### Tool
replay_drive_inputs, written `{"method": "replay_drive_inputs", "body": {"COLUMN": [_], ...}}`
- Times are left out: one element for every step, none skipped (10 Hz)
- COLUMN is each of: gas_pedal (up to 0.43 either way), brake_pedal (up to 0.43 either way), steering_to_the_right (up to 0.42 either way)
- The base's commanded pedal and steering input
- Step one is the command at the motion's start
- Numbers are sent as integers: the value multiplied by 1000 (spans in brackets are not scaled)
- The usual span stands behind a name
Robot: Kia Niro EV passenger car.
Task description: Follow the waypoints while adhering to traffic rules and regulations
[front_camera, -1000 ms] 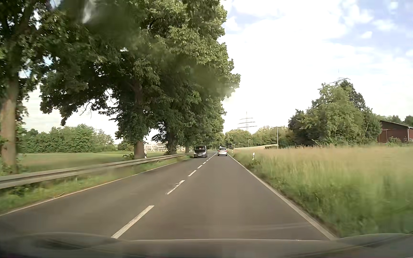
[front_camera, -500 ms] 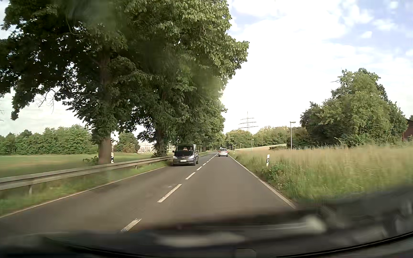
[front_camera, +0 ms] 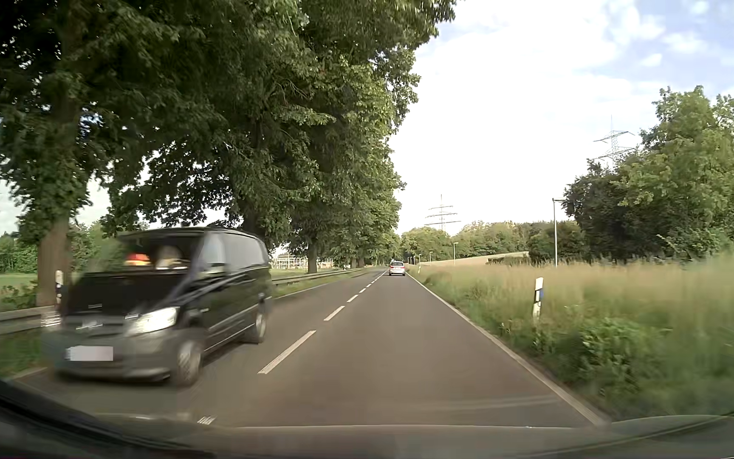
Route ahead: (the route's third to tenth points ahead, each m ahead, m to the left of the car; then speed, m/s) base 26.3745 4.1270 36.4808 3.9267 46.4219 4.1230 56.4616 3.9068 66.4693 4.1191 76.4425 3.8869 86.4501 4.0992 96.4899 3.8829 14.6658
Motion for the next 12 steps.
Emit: {"method": "replay_drive_inputs", "body": {"gas_pedal": [118, 118, 118, 118, 118, 118, 118, 118, 118, 118, 118, 118], "brake_pedal": [30, 30, 30, 30, 30, 30, 30, 30, 30, 30, 30, 30], "steering_to_the_right": [0, 0, 0, 0, 0, 0, 0, -1, 0, 0, 0, 0]}}
